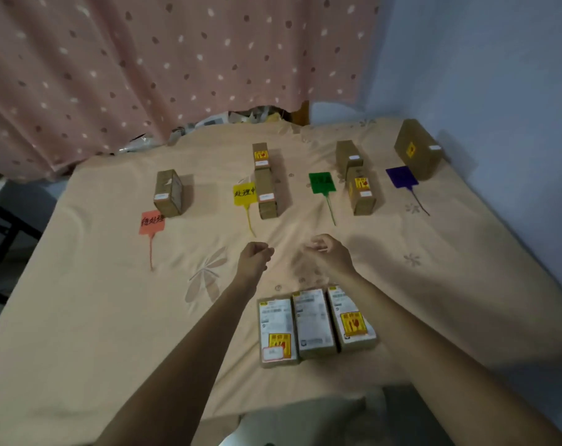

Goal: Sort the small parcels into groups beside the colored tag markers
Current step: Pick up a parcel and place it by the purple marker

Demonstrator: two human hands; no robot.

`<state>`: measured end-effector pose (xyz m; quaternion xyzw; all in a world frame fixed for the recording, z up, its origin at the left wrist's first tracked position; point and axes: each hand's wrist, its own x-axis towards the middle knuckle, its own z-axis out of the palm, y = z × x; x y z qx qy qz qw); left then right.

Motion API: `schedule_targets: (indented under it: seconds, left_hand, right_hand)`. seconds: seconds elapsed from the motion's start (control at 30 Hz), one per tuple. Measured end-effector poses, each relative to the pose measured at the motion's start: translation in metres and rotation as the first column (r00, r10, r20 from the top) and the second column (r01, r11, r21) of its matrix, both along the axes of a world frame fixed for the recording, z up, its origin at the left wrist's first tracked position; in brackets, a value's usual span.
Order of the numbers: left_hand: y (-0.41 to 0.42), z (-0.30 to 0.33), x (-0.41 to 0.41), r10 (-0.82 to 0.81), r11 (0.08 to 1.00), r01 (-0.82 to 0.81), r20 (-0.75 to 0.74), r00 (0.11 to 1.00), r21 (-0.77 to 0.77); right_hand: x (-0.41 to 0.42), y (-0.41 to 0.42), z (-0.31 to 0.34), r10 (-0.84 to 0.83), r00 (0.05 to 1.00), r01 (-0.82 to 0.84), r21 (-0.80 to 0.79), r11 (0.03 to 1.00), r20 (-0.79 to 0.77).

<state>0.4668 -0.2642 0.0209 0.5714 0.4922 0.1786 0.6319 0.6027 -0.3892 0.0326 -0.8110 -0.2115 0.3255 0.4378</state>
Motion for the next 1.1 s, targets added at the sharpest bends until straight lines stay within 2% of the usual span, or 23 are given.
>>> schedule_targets:
  seconds: [0.13,0.27,0.47,0.6,0.73,0.93,1.1]
  left_hand:
    - [-0.012,-0.015,-0.061,0.003,0.998,-0.006,-0.052,0.999,-0.056]
    - [-0.032,-0.036,-0.099,-0.07,0.988,0.049,-0.143,0.987,-0.145]
    - [-0.063,-0.056,-0.124,-0.156,0.96,0.108,-0.177,0.972,-0.258]
    - [-0.074,-0.073,-0.13,-0.164,0.94,0.102,-0.167,0.972,-0.326]
    - [-0.076,-0.073,-0.128,-0.1,0.911,0.036,-0.133,0.986,-0.411]
    - [-0.074,-0.074,-0.138,0.094,0.886,-0.093,-0.021,0.995,-0.454]
    - [-0.062,-0.054,-0.138,0.117,0.932,-0.095,0.043,0.992,-0.351]
  right_hand:
    - [-0.059,-0.013,-0.014,0.079,0.997,-0.077,-0.142,0.987,0.005]
    - [-0.099,-0.029,-0.026,0.199,0.98,-0.193,-0.356,0.914,-0.021]
    - [-0.134,-0.039,-0.056,0.267,0.962,-0.214,-0.468,0.857,0.051]
    - [-0.141,-0.038,-0.065,0.26,0.961,-0.192,-0.46,0.867,0.089]
    - [-0.147,-0.034,-0.068,0.26,0.962,-0.203,-0.428,0.881,0.079]
    - [-0.155,-0.024,-0.068,0.236,0.967,-0.186,-0.362,0.913,0.099]
    - [-0.162,-0.007,-0.054,0.177,0.966,-0.121,-0.281,0.952,0.186]
